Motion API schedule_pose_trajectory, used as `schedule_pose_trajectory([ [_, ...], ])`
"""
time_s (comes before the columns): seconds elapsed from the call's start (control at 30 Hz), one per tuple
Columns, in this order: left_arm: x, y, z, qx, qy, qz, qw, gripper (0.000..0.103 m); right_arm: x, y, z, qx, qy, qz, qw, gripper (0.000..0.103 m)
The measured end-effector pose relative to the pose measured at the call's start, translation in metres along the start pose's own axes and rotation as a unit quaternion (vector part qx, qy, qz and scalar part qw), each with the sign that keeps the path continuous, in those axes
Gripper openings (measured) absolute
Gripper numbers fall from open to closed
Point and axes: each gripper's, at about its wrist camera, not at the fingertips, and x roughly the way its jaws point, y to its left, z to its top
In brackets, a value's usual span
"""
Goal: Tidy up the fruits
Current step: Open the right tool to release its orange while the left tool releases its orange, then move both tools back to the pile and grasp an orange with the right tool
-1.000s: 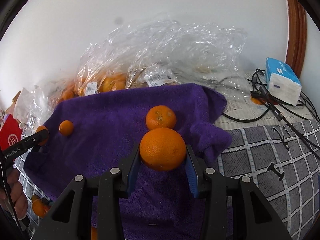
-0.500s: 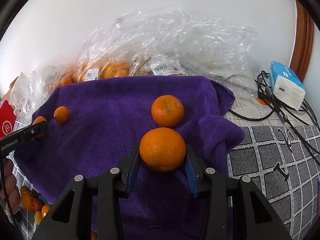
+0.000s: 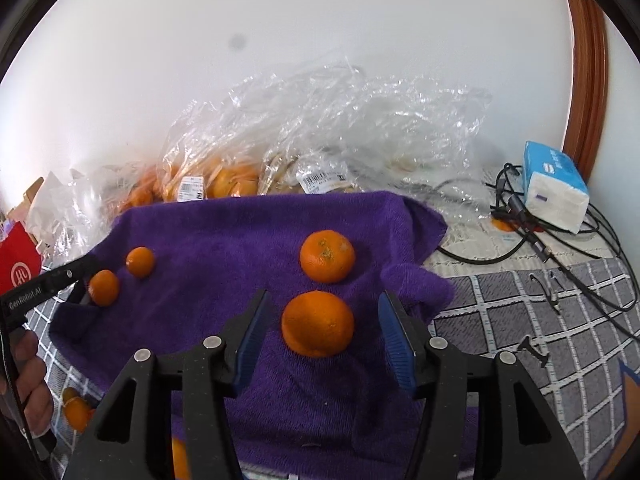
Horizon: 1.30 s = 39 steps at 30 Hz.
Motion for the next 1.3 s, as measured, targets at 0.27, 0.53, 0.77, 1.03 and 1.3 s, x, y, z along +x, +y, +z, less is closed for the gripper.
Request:
schedule_pose_trajectory([
  [0.27, -0.039, -0.001, 0.01, -0.017, -0.013, -0.023, 0.9995, 0.046, -0.049, 0.018, 0.0, -0.008, -0.004, 0.012, 1.0, 0.043],
  [0.53, -0.076, 0.014, -0.033, -0.006, 0.015, -0.006, 0.9999, 0.046, -0.074, 0.046, -0.05, -0.033, 0.022, 0.026, 0.999, 0.043],
  [0.77, -0.1, 0.047, -0.078, -0.013, -0.007, 0.044, 0.9989, 0.046, -0.056, 0.071, -0.078, -0.043, 0.064, 0.051, 0.996, 0.042],
  [1.03, -0.099, 0.071, -0.093, -0.057, 0.0, 0.037, 0.9977, 0.046, -0.025, 0.075, -0.08, -0.033, 0.096, 0.042, 0.994, 0.042],
  [1.3, -0.091, 0.053, -0.099, -0.015, 0.009, 0.054, 0.9984, 0.046, -0.02, 0.074, -0.082, -0.029, 0.096, 0.041, 0.994, 0.034],
])
